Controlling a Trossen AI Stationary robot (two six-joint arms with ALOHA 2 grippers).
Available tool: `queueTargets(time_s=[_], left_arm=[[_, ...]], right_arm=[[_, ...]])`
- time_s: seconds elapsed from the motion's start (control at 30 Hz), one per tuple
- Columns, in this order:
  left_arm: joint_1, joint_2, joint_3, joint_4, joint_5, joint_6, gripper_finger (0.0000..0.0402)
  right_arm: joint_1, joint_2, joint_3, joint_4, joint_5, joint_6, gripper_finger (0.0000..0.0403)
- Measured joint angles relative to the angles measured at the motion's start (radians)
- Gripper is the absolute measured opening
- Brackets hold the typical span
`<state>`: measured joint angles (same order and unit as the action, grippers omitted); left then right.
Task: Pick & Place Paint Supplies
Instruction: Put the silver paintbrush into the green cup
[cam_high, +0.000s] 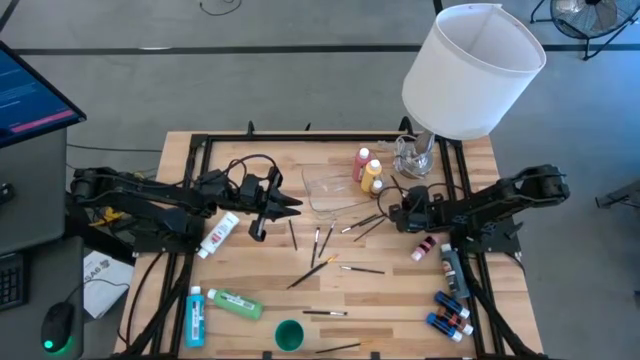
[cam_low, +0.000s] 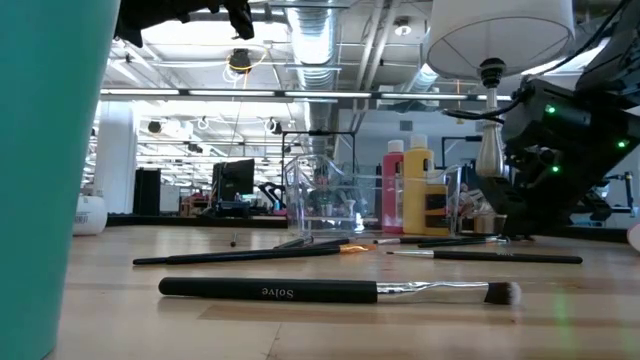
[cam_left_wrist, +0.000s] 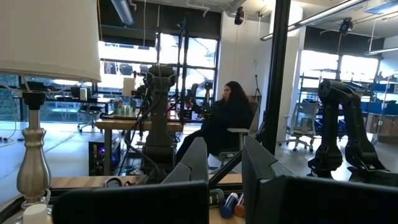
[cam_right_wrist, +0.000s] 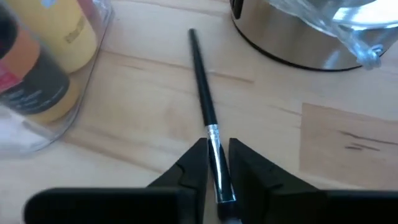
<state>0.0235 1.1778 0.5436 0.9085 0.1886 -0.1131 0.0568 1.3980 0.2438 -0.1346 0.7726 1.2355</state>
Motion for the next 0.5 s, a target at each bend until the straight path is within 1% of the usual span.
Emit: queueTargets(time_s=[0.3, 0.5], left_arm=[[-0.009, 0.000, 0.000, 0.000, 0.000, 0.000, 0.0001], [-0.017, 0.000, 0.000, 0.001, 0.000, 0.000, 0.0001]], right_arm=[[0.097, 0.002, 0.151, -0.279, -0.122, 0.056, 0.0021], [0.174, 0.004, 0.241, -0.398, -0.238, 0.088, 0.0033]])
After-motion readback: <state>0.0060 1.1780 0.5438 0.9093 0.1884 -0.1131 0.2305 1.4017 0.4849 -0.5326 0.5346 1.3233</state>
